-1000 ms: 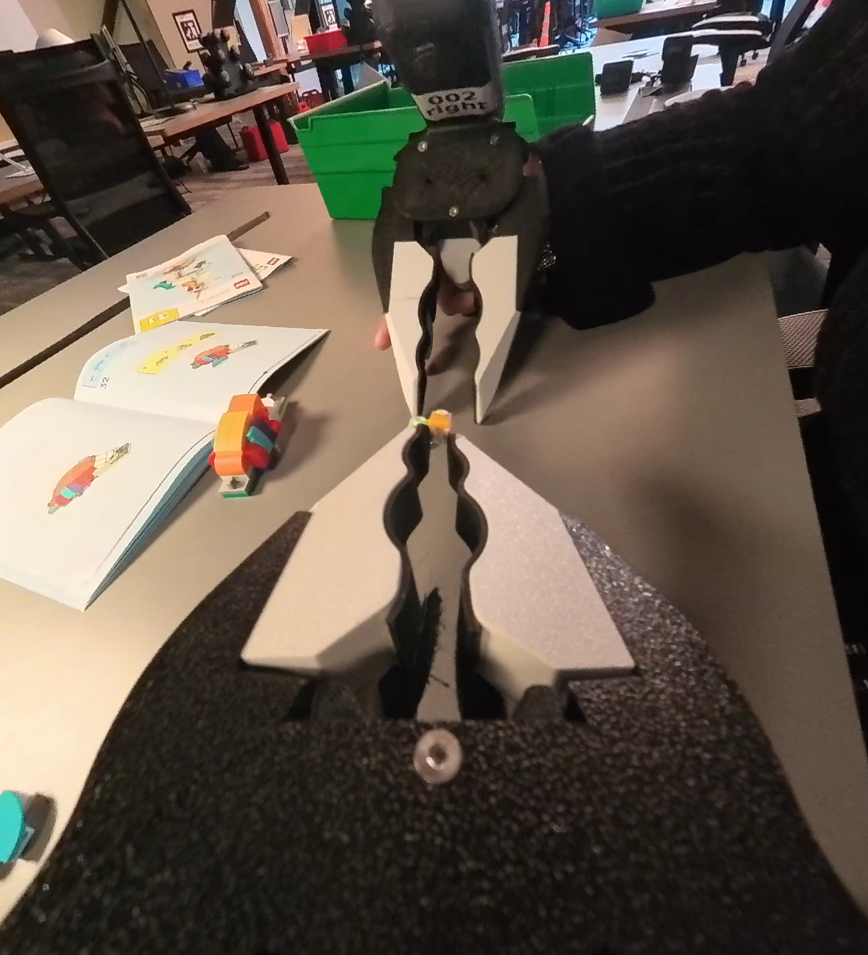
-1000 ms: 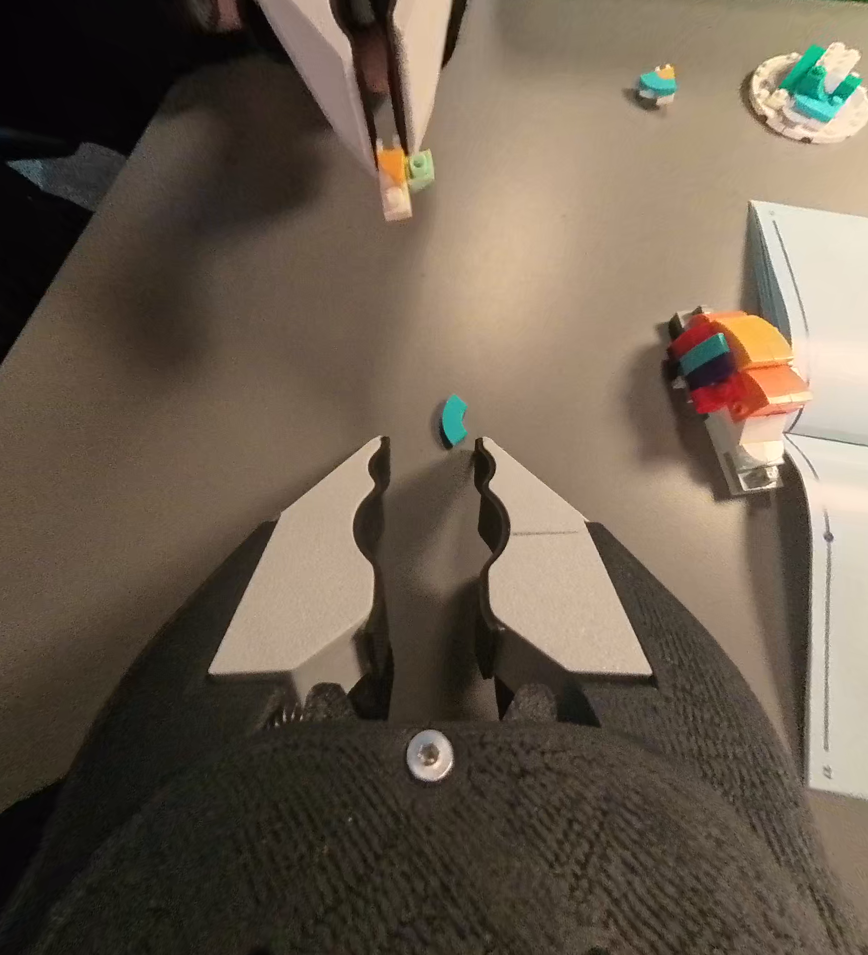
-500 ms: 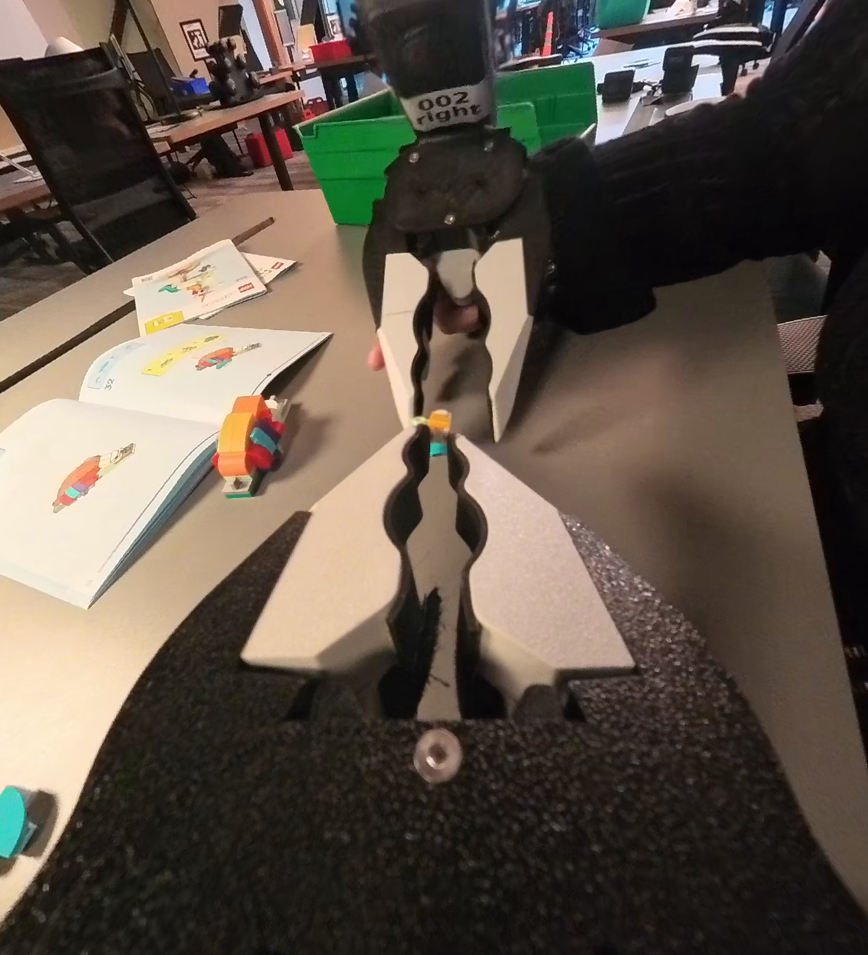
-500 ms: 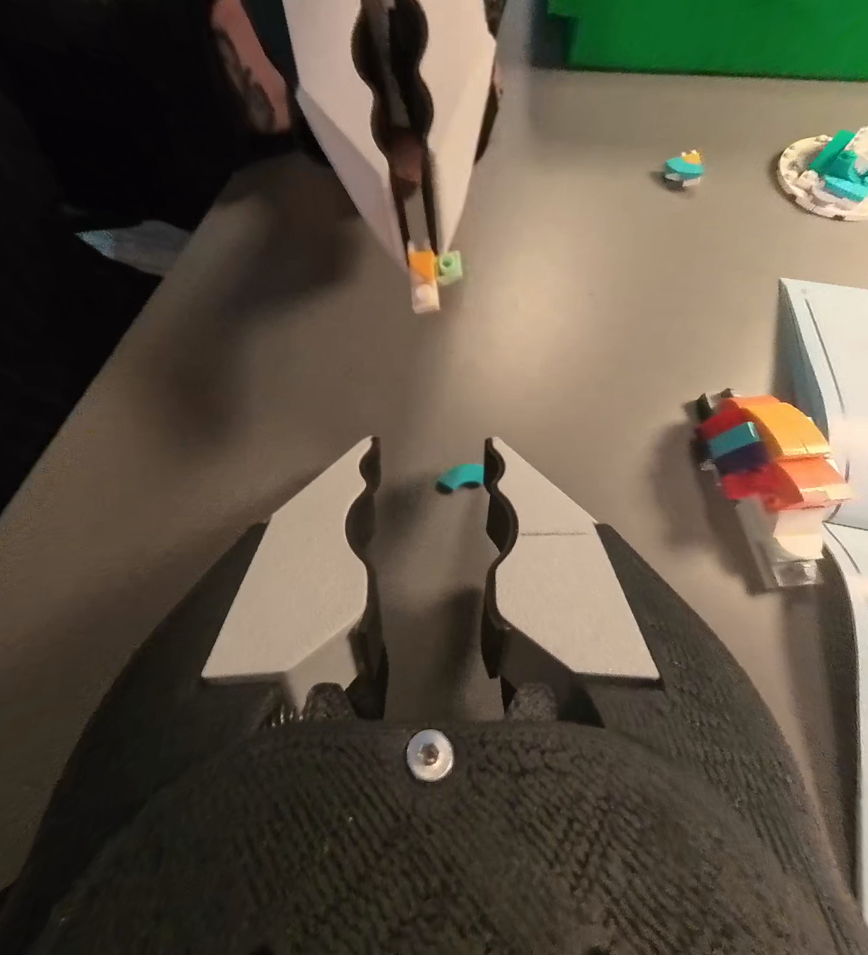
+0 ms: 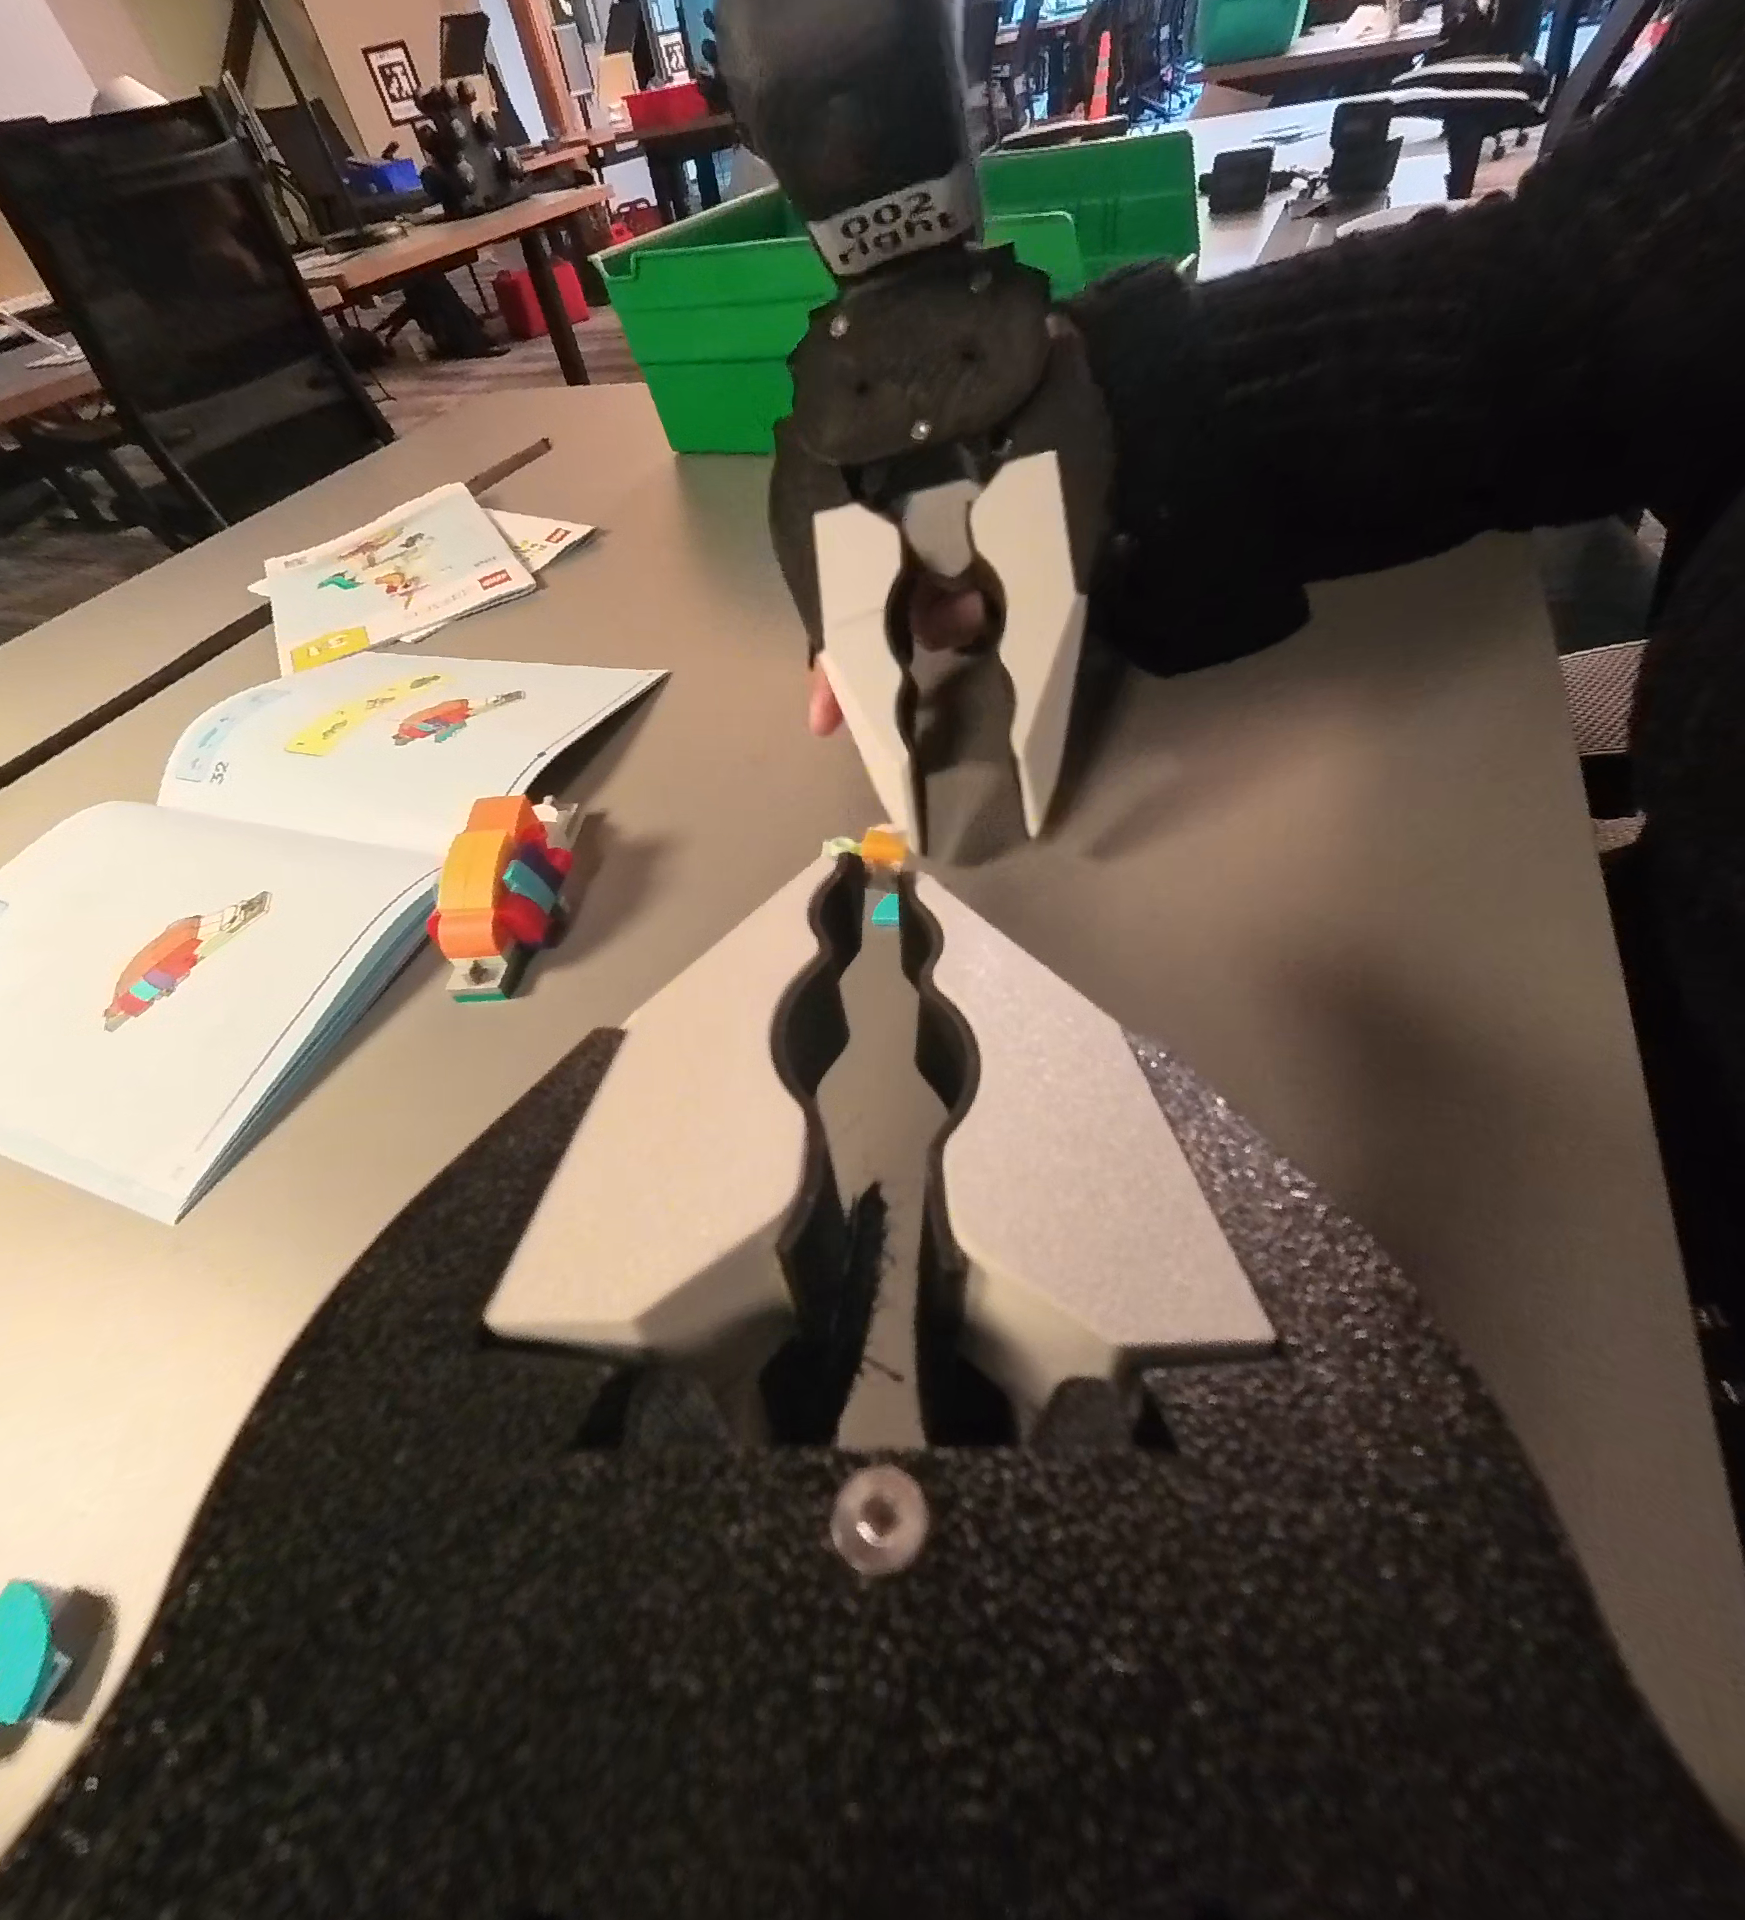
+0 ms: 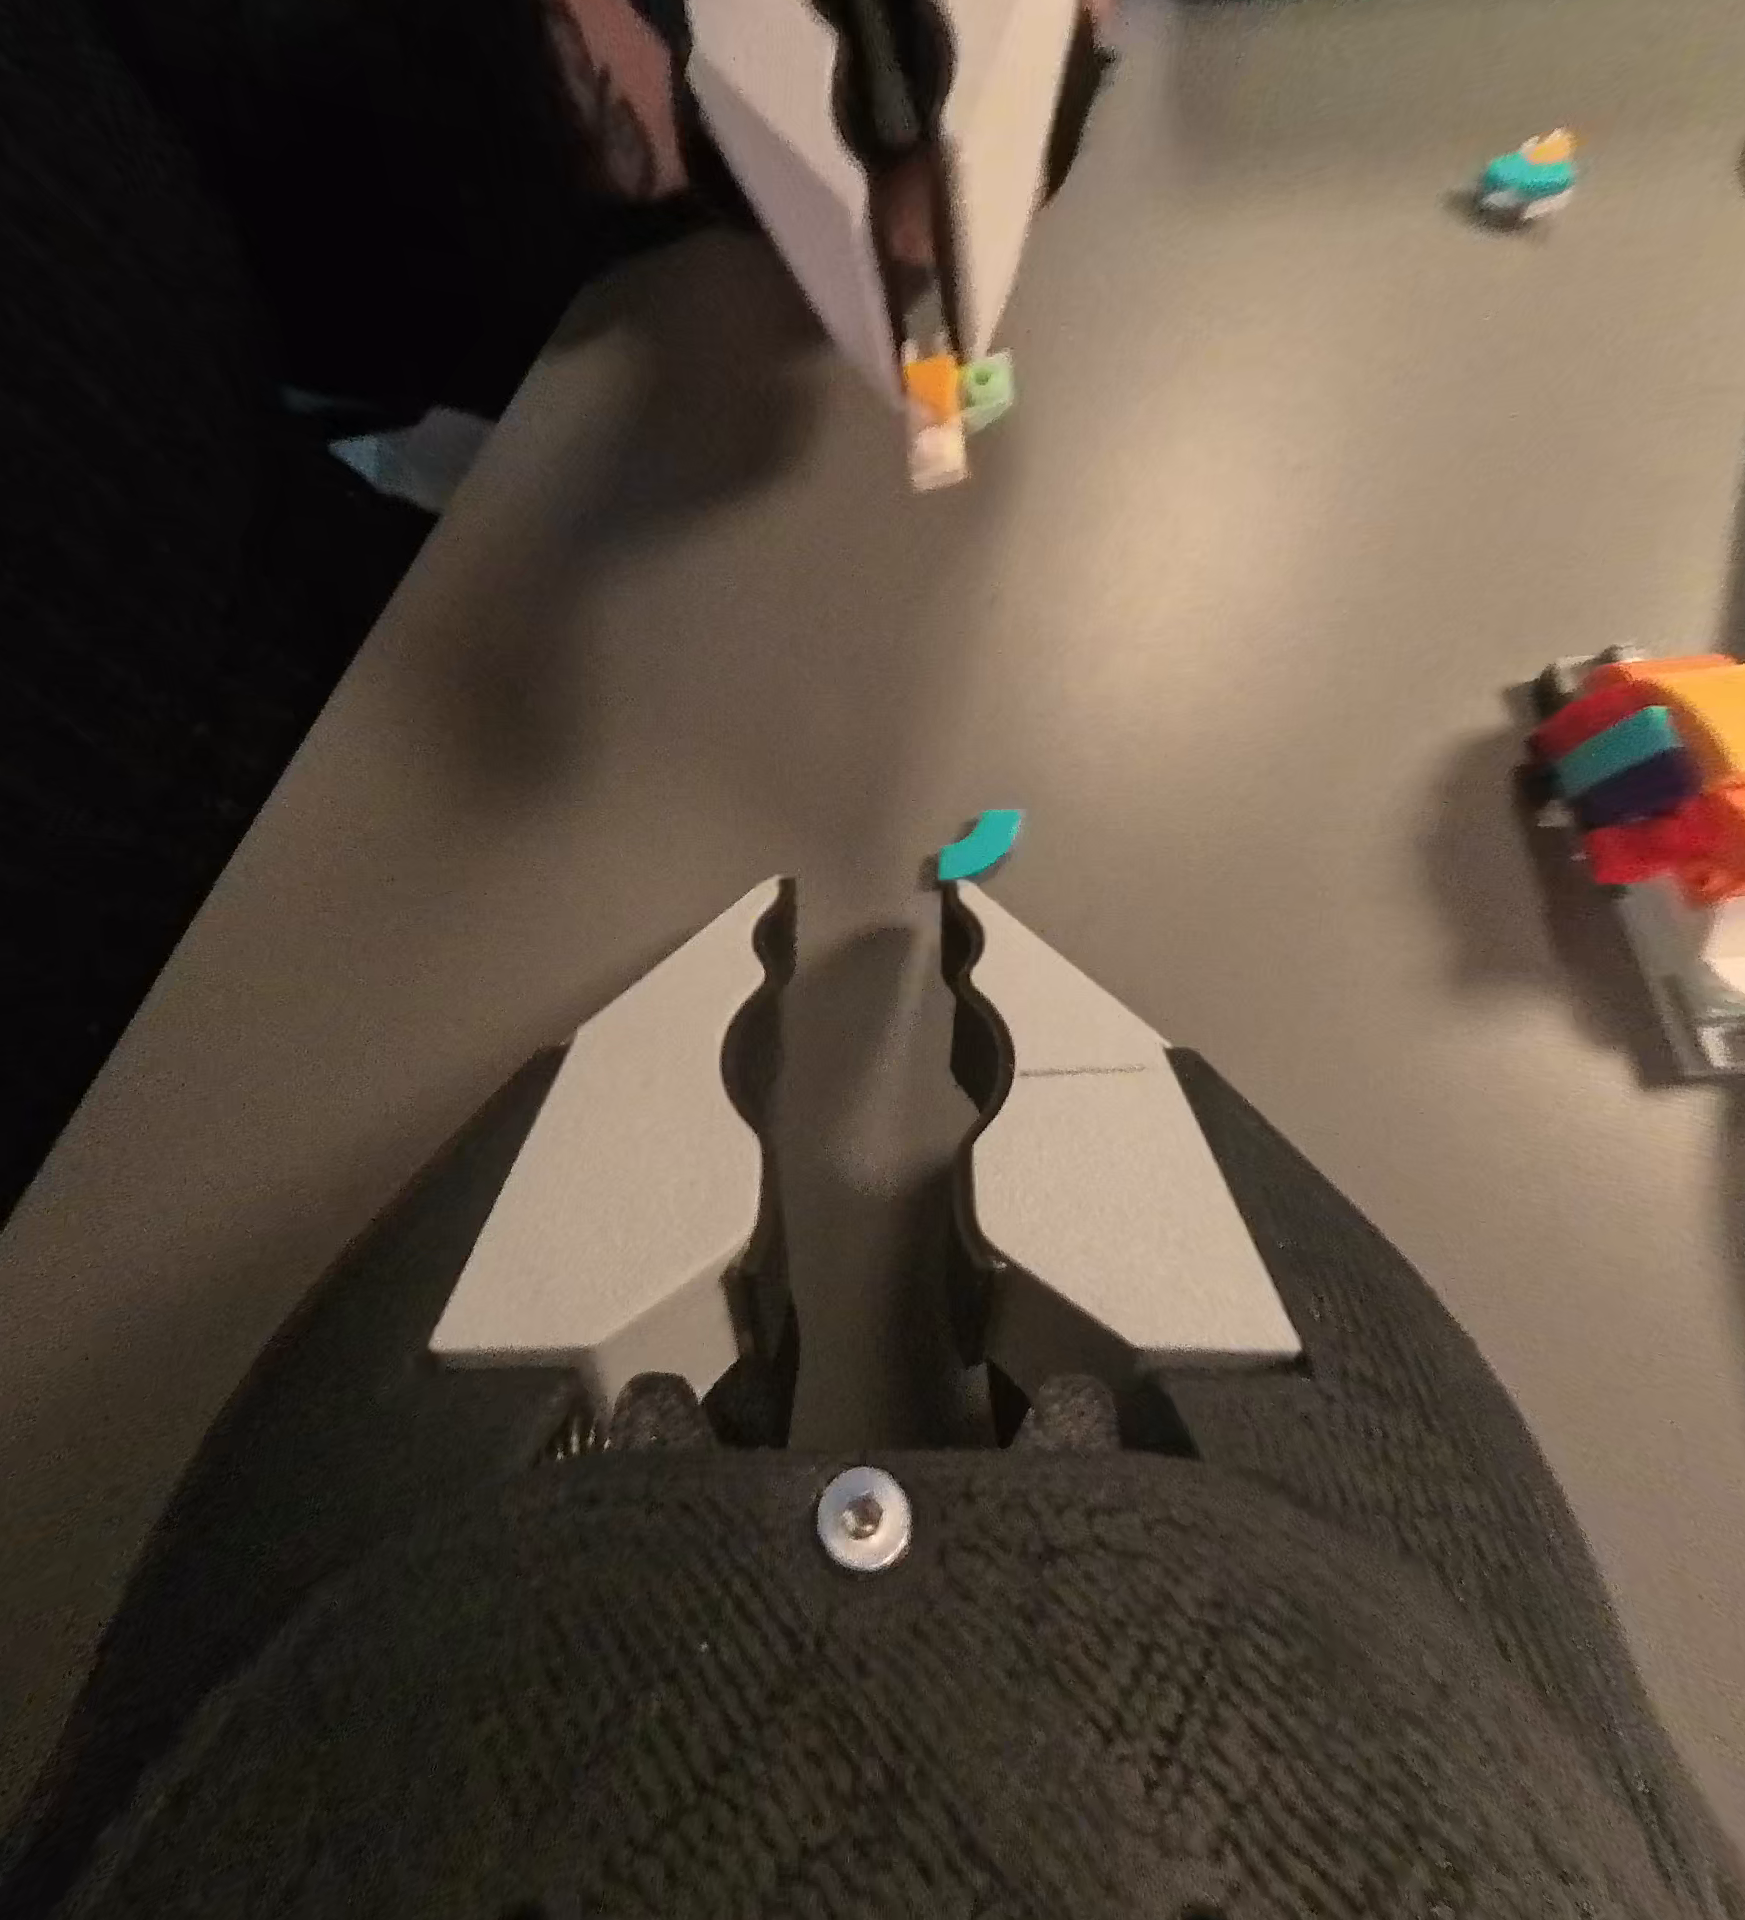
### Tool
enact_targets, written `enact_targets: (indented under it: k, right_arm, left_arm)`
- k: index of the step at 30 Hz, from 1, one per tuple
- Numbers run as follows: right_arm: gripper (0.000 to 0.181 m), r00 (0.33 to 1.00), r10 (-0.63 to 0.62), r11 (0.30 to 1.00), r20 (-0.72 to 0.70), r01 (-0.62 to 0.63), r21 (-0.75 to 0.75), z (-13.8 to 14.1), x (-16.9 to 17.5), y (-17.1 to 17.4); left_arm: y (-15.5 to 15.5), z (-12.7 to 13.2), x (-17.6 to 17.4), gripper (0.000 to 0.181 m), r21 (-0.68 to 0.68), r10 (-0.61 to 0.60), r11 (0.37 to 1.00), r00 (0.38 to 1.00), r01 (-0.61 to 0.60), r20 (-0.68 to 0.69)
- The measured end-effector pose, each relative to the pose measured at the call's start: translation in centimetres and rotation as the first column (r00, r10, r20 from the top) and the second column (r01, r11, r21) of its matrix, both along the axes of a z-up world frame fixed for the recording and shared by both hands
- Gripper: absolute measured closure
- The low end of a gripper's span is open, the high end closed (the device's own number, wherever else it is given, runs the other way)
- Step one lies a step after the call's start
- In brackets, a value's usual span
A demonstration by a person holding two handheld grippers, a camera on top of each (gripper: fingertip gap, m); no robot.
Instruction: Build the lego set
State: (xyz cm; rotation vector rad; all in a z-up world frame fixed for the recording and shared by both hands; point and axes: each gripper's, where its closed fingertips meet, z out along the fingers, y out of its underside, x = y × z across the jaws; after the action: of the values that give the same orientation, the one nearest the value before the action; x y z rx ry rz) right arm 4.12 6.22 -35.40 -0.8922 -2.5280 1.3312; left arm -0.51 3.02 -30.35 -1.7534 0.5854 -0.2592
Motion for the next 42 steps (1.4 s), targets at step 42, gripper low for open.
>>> enact_targets:
  k: [42]
  right_arm:
    - [0.153, 0.982, 0.164, 0.98, -0.096, -0.151, 0.129, -0.5, -0.5, -0.9]
  left_arm:
    - [-0.3, -0.4, 0.6, 0.176, -0.034, -0.056, 0.998, 0.998, 0.056, 0.0]
